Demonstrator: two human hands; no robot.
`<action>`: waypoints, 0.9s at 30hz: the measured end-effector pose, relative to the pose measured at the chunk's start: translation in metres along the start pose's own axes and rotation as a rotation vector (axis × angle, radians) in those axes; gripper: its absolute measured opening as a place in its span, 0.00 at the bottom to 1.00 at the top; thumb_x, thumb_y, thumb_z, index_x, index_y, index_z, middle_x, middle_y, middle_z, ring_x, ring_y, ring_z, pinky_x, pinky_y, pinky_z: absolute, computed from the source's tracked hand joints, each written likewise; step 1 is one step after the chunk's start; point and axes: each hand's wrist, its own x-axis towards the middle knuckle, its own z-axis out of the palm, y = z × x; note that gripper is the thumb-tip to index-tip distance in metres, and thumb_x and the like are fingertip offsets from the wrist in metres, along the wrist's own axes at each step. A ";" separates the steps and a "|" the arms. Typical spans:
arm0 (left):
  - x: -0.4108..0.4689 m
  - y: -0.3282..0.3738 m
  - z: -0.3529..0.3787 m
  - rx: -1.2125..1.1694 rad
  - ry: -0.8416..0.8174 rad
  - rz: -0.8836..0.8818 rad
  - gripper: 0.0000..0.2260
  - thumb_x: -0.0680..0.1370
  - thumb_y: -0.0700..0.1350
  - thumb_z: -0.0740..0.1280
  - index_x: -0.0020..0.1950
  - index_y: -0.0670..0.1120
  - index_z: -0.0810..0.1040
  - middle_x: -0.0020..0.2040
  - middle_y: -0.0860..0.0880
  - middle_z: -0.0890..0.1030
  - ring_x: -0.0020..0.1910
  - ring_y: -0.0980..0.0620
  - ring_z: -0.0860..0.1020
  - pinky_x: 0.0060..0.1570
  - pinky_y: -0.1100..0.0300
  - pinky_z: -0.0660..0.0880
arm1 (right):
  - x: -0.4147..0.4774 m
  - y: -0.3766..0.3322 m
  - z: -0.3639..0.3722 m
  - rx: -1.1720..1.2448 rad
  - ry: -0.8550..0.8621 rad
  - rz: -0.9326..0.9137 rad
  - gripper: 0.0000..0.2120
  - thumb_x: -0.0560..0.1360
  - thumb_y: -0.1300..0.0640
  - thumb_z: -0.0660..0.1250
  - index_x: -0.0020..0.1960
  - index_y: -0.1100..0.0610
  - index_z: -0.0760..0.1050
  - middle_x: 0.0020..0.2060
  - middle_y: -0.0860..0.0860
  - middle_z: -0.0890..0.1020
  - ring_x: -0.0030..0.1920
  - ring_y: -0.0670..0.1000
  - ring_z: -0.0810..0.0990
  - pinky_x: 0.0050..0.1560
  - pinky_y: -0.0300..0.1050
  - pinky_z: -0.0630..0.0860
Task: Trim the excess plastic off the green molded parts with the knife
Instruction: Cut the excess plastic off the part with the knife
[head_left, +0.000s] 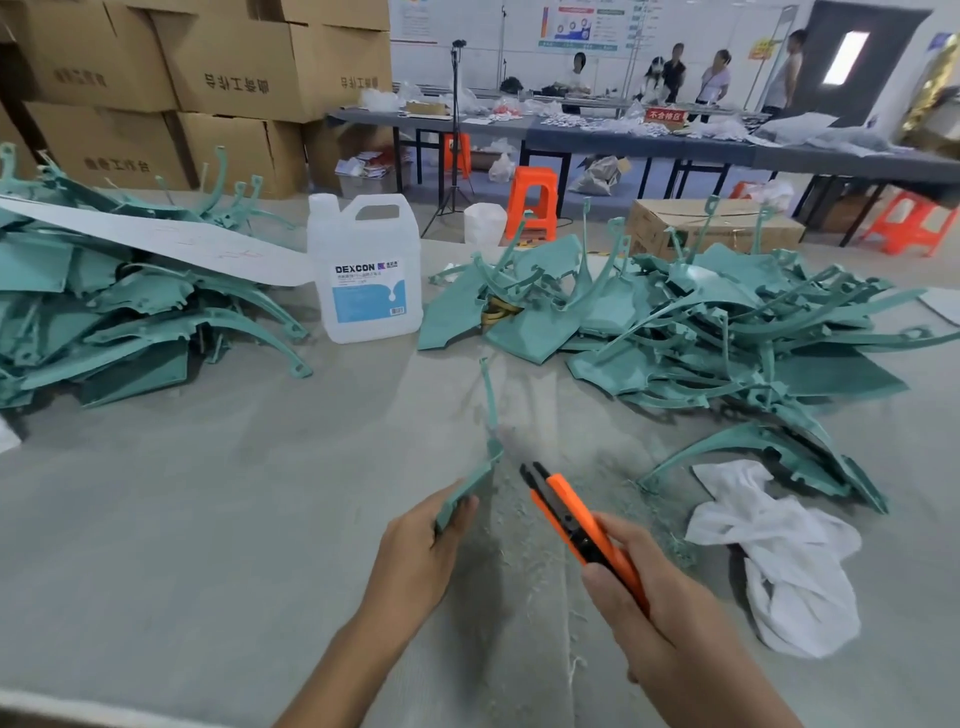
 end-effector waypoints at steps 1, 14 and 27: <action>0.000 0.001 -0.001 0.015 0.003 0.006 0.12 0.80 0.66 0.57 0.55 0.60 0.69 0.51 0.70 0.73 0.50 0.63 0.75 0.33 0.76 0.67 | -0.001 -0.002 0.001 -0.015 0.003 -0.009 0.18 0.73 0.31 0.56 0.63 0.25 0.62 0.46 0.31 0.79 0.44 0.39 0.80 0.41 0.32 0.73; -0.001 -0.007 0.000 0.085 0.037 -0.048 0.22 0.78 0.66 0.55 0.32 0.54 0.71 0.27 0.65 0.74 0.27 0.63 0.73 0.28 0.69 0.67 | 0.011 0.004 -0.014 -0.323 0.233 -0.011 0.17 0.79 0.36 0.51 0.65 0.35 0.67 0.36 0.38 0.76 0.32 0.43 0.76 0.32 0.38 0.70; 0.001 -0.006 0.000 0.128 0.023 -0.068 0.18 0.77 0.67 0.53 0.35 0.58 0.70 0.28 0.65 0.76 0.29 0.61 0.74 0.30 0.68 0.67 | 0.021 0.011 -0.002 -0.233 0.065 -0.044 0.16 0.77 0.33 0.52 0.63 0.32 0.67 0.36 0.41 0.79 0.34 0.44 0.78 0.32 0.40 0.72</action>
